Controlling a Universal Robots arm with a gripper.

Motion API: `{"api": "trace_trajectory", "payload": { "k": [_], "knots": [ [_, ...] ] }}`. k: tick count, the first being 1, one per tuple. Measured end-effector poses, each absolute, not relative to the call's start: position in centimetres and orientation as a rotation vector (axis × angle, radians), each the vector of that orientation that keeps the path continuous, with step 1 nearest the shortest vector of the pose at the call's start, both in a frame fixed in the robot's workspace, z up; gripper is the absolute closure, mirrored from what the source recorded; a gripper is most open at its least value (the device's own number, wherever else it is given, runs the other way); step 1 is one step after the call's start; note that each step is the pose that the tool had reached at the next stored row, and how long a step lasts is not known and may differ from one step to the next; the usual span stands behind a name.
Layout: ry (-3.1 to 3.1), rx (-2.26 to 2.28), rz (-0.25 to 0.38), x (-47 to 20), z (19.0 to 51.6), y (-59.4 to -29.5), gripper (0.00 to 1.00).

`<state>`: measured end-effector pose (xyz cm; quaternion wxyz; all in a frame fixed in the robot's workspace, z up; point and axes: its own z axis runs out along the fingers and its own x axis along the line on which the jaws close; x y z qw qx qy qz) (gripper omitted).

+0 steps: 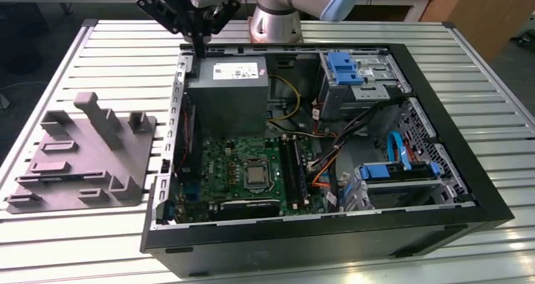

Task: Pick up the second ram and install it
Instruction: 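Reach for the second ram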

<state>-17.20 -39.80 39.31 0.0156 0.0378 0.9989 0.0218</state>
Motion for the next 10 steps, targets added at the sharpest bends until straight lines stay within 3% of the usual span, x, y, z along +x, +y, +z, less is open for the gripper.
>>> {"api": "trace_trajectory", "payload": {
  "k": [10],
  "knots": [
    [3.107,0.118,0.068,-18.6,39.3,-39.7,0.89]
  ]
}}
